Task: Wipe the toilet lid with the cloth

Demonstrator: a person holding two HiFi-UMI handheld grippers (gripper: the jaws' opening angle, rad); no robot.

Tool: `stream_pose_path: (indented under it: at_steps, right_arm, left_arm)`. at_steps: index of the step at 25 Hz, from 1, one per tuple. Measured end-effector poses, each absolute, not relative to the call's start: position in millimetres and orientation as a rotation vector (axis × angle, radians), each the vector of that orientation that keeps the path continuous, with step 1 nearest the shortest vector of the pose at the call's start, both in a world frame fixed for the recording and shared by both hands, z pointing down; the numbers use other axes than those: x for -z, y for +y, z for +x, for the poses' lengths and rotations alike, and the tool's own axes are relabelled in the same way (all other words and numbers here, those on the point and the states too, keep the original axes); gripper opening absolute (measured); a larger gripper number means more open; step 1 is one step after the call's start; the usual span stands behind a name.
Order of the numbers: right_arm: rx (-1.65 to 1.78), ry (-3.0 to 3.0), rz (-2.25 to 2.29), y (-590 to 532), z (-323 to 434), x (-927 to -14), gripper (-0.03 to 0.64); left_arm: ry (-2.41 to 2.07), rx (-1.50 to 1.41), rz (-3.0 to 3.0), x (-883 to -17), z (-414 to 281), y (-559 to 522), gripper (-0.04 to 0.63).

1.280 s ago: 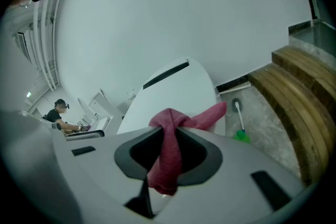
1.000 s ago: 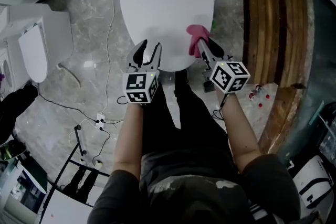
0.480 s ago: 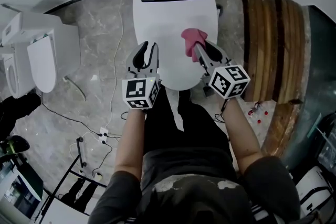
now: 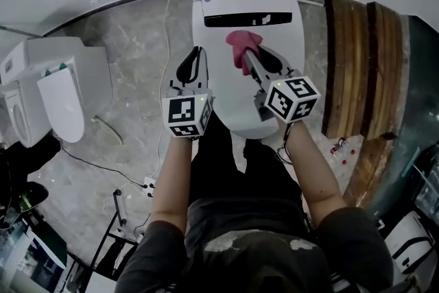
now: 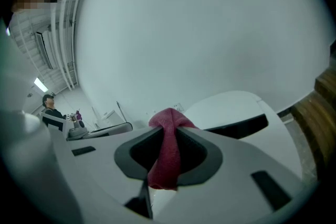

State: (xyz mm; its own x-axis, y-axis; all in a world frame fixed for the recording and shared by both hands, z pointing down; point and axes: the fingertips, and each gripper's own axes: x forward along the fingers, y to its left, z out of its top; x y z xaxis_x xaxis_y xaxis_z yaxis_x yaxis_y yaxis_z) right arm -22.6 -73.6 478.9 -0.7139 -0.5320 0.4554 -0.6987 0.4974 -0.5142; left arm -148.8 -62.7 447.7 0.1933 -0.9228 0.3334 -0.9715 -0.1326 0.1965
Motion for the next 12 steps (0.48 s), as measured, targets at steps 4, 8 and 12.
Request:
stream_pose_path:
  at_steps: [4,8,12]
  right_arm:
    - [-1.041,-2.482,1.074,-110.8,-56.4,-488.5,0.067]
    - [-1.075,-2.440,1.082,-139.8,-90.6,-512.1,0.067]
    - [-1.067,-2.398,1.060,-162.6,-123.3,-534.8,0.067]
  left_arm:
    - [-1.713,-0.227,2.152,-455.5,-168.1,-102.2,0.008]
    - [-1.659,-0.246,2.167,-467.6,-185.0,-129.7,0.008]
    - [-1.637,-0.247,2.151,-482.1,-205.5,-147.0,0.008]
